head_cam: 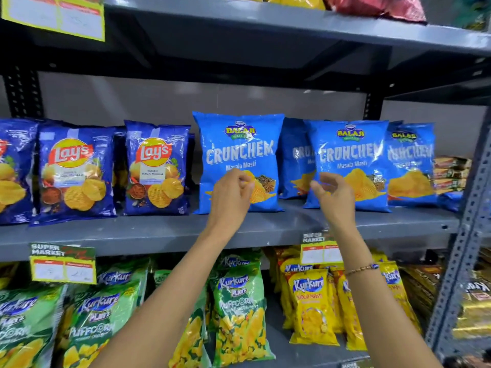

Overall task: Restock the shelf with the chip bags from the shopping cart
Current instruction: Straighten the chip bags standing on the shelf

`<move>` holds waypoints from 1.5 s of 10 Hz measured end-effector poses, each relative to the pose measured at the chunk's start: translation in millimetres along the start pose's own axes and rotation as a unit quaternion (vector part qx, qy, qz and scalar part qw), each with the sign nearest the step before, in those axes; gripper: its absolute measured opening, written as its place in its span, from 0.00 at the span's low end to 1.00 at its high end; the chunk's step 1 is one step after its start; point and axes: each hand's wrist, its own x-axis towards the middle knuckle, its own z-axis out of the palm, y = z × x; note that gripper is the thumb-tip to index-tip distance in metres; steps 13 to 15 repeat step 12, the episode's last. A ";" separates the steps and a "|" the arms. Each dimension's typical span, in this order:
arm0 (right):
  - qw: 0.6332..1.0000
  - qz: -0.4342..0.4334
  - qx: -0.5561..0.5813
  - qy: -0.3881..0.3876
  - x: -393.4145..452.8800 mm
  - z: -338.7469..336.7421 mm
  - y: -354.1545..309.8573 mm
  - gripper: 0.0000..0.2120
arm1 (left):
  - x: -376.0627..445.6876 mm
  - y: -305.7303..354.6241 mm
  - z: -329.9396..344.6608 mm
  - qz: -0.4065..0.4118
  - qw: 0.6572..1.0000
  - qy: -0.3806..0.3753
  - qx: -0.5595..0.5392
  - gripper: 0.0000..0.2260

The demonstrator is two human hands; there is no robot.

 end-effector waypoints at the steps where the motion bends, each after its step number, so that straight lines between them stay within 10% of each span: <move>1: 0.994 0.005 -0.042 0.102 23.7 -47.7 13.2 0.16 | 18.3 27.0 39.7 -0.008 0.995 -0.095 -0.042 0.08; 4: 0.986 0.133 -0.098 -0.024 83.8 -128.8 67.4 0.35 | 47.8 56.6 145.2 -0.138 0.934 -0.314 -0.104 0.29; 6: 0.990 0.100 -0.071 -0.071 95.1 -127.2 85.3 0.09 | 40.8 51.2 161.0 -0.126 0.949 -0.274 -0.090 0.20; 9: 0.991 0.098 0.002 -0.094 99.1 -92.6 98.6 0.16 | 35.8 30.9 154.8 -0.157 0.967 -0.194 -0.043 0.34; 15: 0.986 0.091 -0.053 -0.127 91.7 -94.8 89.1 0.25 | 31.4 39.2 147.8 -0.190 0.957 -0.209 -0.060 0.29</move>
